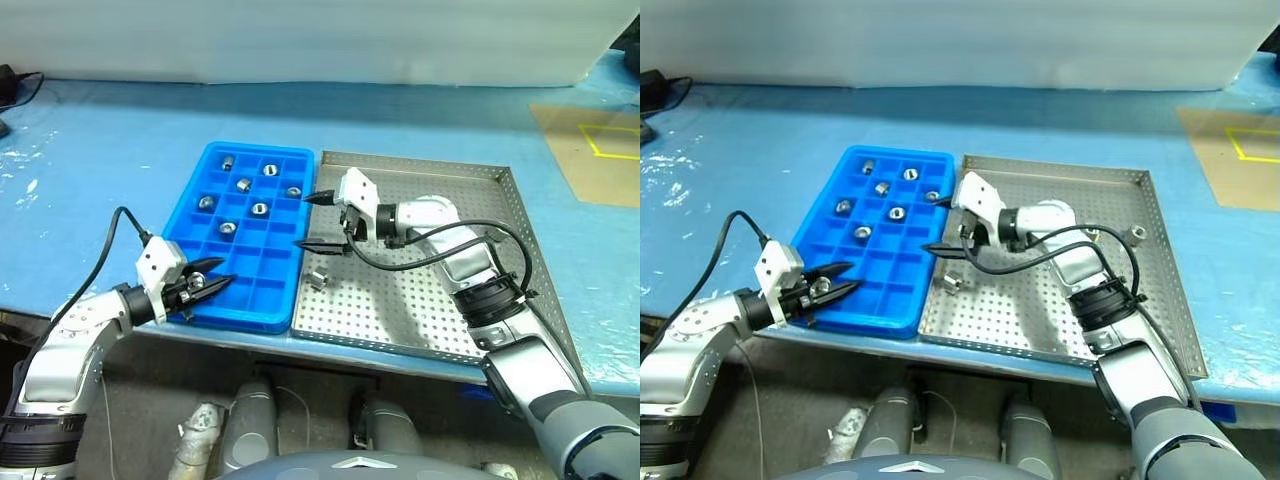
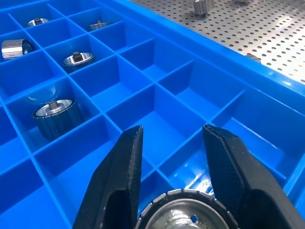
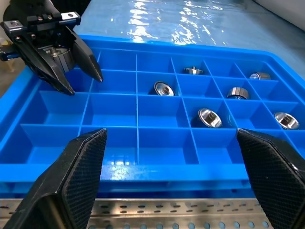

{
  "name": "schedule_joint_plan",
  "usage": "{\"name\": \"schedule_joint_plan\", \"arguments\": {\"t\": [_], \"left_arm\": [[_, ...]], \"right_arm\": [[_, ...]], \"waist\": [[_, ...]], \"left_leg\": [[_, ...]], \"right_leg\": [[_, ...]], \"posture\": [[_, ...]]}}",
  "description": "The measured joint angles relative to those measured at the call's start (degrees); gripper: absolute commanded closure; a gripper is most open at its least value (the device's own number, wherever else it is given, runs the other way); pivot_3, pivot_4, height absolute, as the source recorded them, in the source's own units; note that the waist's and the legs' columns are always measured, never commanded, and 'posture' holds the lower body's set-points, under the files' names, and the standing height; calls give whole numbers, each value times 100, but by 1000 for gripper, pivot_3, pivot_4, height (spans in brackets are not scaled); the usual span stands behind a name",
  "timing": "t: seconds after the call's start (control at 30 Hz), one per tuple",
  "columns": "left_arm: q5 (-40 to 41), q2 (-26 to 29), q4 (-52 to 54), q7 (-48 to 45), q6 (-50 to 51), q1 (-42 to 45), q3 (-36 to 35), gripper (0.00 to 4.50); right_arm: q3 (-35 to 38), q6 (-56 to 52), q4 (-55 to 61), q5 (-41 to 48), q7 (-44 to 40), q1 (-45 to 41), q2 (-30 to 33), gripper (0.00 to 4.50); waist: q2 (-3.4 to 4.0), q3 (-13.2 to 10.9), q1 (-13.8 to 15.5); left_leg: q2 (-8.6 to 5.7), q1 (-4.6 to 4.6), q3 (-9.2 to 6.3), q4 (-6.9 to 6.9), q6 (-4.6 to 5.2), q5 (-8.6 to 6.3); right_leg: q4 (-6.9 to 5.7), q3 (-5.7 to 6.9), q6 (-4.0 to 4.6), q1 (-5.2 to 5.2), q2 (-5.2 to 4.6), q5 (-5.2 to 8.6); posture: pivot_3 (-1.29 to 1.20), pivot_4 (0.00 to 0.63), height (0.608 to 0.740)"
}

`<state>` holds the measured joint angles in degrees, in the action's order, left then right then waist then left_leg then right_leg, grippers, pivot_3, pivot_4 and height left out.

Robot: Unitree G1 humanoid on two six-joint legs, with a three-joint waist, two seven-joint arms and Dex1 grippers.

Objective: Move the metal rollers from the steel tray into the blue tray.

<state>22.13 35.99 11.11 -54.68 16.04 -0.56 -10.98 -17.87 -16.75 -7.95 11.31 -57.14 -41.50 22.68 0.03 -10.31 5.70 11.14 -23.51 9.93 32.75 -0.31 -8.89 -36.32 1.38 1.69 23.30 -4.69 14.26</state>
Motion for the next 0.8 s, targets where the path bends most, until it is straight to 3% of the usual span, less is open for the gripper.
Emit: {"name": "schedule_joint_plan", "arguments": {"t": [0.37, 0.5, 0.57, 0.8], "left_arm": [[-70, 28, -46, -9, -251, -55, 54, 2522], [-52, 90, -62, -39, -262, -85, 49, 1634], [-39, 100, -67, -32, -258, -90, 40, 912], [180, 98, -258, 144, -73, 255, -57, 912]], "right_arm": [[70, -24, 137, -56, 98, 147, 34, 0], [74, -25, 205, -99, 113, 179, 56, 0], [75, -27, 205, -109, 118, 194, 62, 0], [76, -34, 205, -122, 148, 201, 45, 0]], "waist": [[1, 1, -8], [1, 1, -16], [2, 1, -16], [1, 1, -14]], "left_leg": [[24, 24, 9, -6, -10, 5], [29, 29, 10, -12, -12, 6], [30, 32, 11, -16, -15, 8], [37, 31, 11, -20, -25, 14]], "right_leg": [[-2, -14, 7, -7, 26, 3], [-3, -14, 13, -8, 31, 7], [-3, -14, 16, -7, 33, 8], [-9, -12, 22, -4, 40, 11]], "posture": [[85, 150, 740], [85, 150, 740], [85, 150, 740], [78, 150, 740]]}}
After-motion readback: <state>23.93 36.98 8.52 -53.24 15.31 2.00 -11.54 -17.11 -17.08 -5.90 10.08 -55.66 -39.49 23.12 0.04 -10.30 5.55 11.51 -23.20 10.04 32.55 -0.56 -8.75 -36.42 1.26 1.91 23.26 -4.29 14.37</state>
